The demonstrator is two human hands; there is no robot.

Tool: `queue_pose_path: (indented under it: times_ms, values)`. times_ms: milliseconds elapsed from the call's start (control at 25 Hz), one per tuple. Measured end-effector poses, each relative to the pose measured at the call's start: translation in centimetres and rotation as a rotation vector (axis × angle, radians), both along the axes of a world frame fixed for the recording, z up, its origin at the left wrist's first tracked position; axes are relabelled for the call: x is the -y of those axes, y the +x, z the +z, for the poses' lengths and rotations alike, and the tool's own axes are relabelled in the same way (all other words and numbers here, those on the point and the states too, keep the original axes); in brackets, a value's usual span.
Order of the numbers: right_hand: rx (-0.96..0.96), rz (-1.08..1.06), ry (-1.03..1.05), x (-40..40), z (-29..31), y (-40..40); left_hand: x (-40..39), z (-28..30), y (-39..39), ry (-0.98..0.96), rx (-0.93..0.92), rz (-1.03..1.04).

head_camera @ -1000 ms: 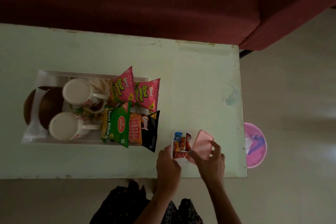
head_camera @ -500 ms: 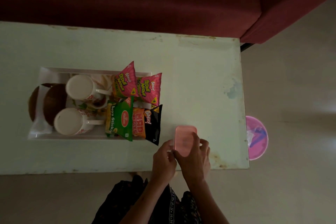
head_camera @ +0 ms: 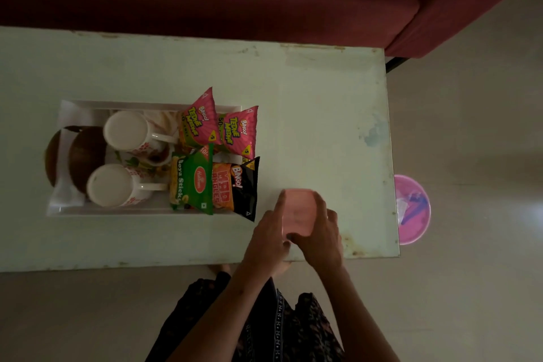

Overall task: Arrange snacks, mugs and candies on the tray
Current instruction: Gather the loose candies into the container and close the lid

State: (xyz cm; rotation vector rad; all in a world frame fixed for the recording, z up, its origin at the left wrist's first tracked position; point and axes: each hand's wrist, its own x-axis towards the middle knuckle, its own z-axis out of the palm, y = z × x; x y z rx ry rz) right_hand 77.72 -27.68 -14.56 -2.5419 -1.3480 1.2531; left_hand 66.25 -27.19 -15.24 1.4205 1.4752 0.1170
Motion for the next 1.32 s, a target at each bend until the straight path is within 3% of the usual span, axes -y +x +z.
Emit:
queue_pose_path:
  times_ms: [240, 640, 1320]
  values:
    - [-0.067, 0.23, -0.08, -0.7, 0.5, 1.7, -0.8, -0.3, 0.4, 0.022, -0.13, -0.09]
    - [-0.1, 0.137, -0.043, -0.9, -0.3, 2.8, -0.6, -1.7, 0.8, 0.041, -0.108, -0.001]
    - [-0.13, 0.178, -0.015, -0.5, 0.1, 2.8, -0.4, -0.5, 1.2, 0.008, -0.09, 0.077]
